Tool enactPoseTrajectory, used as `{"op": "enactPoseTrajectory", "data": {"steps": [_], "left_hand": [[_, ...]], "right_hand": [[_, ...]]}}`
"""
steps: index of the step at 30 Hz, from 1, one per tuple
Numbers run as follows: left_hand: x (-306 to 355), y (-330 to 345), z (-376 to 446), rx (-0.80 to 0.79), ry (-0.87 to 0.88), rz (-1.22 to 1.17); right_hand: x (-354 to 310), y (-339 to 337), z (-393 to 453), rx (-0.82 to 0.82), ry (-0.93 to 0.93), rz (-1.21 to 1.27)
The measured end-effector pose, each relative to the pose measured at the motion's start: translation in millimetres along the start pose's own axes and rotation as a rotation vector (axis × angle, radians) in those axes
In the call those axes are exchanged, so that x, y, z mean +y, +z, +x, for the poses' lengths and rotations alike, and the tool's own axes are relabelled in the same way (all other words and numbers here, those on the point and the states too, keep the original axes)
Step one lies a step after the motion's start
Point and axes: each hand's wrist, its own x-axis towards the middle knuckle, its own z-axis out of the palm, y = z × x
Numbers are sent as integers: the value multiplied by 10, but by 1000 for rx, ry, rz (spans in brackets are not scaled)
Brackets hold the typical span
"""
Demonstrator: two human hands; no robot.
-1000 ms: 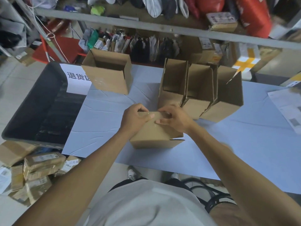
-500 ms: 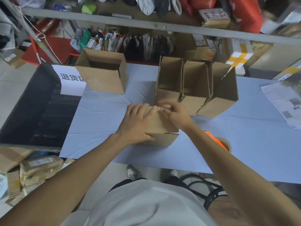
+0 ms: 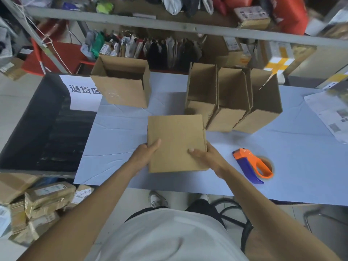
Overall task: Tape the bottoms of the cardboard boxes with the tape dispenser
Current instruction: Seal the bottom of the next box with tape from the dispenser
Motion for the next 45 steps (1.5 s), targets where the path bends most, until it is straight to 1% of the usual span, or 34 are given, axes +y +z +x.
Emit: {"op": "enactPoseTrajectory", "data": {"steps": [1,2,3,4,5,6,7,8,9,10,11,12,15,16,18,19,21,23,25,28,31,33,35,39,43,45], "left_hand": [[-44,-11,12,-57,-53,-13],[-67,-13,25,-72,-75,20],[-79,-7,53,-24,-61,142],[-59,17,87,74,-14,338],[0,60,111,187,66,538],[89,112,113,281,181,691],[193,173,127,333,308,812],[296,236,155,336,417,930],[392,297,188,293,476,1050],[476,371,224,220,490,1148],[534,435,257,154,460,1214],[574,486,282,120,409,1244],[552,489,311,131,279,1152],[496,460,308,96,250,1128],[360,392,276,-15,201,1092],[324,360,256,-39,200,1054],[324,338,265,4,238,861],[359,382,299,38,317,682],[367,452,299,13,383,682],[344,455,246,-32,366,732],[347,334,269,-24,350,778],[344,310,310,18,371,874],[331,331,369,57,366,877],[329,362,525,89,388,637],[330,390,640,91,260,456],[337,401,672,78,178,316]], "right_hand": [[19,-2,31,58,16,-79],[53,-12,66,139,28,-196],[87,-22,89,210,37,-302],[119,-19,102,245,36,-355],[148,-3,97,238,32,-353],[168,23,79,207,26,-319],[184,44,48,176,19,-269],[211,58,20,148,12,-216],[238,68,-2,122,5,-173],[257,63,-18,104,0,-155],[252,47,-26,96,-7,-168],[232,23,-24,101,-18,-199],[140,-132,43,211,-62,-364],[101,-187,65,247,-81,-448],[33,-256,103,249,-126,-565],[9,-269,119,227,-127,-604],[-21,-252,135,182,-96,-698],[-17,-200,151,166,-111,-804],[-35,-135,169,185,-171,-909],[-72,-89,205,193,-244,-945],[-130,-30,300,142,-256,-1025],[-214,15,395,91,-237,-1084],[-296,24,474,82,-212,-1058],[-366,-24,555,134,-203,-931],[-388,29,643,160,-132,-903],[-412,34,696,158,-66,-858]]}}
